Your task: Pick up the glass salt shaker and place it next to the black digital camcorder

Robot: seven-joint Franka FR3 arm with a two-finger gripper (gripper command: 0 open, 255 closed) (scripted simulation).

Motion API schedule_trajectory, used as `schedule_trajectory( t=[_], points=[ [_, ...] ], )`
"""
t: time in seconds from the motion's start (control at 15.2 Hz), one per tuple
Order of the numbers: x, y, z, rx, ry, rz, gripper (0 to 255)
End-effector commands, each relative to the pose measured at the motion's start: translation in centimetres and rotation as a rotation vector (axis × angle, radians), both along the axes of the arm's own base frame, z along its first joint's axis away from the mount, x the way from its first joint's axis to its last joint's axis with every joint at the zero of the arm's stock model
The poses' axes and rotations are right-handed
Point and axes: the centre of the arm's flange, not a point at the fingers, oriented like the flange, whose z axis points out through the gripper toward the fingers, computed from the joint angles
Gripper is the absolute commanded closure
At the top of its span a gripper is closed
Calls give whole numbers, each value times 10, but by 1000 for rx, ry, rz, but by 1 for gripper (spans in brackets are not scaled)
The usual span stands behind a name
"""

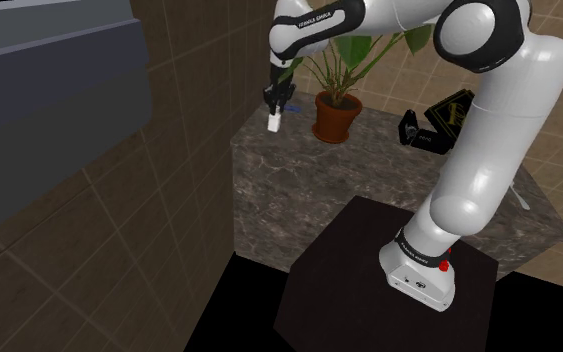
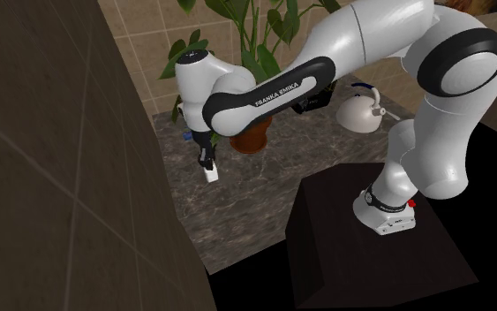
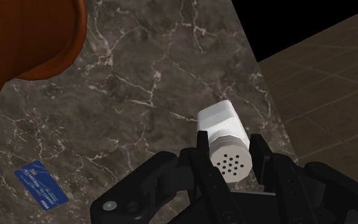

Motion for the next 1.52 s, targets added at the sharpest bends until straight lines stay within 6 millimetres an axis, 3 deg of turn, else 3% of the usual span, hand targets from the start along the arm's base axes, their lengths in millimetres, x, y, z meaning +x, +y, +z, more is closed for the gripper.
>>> schedule_trajectory(
  t=[0.0, 1.39, 1.45],
  points=[
    [-1, -1, 10, 0, 1, 0, 255],
    [-1, -1, 118, 0, 1, 0, 255],
    [-11, -9, 118, 0, 1, 0, 255]
  ],
)
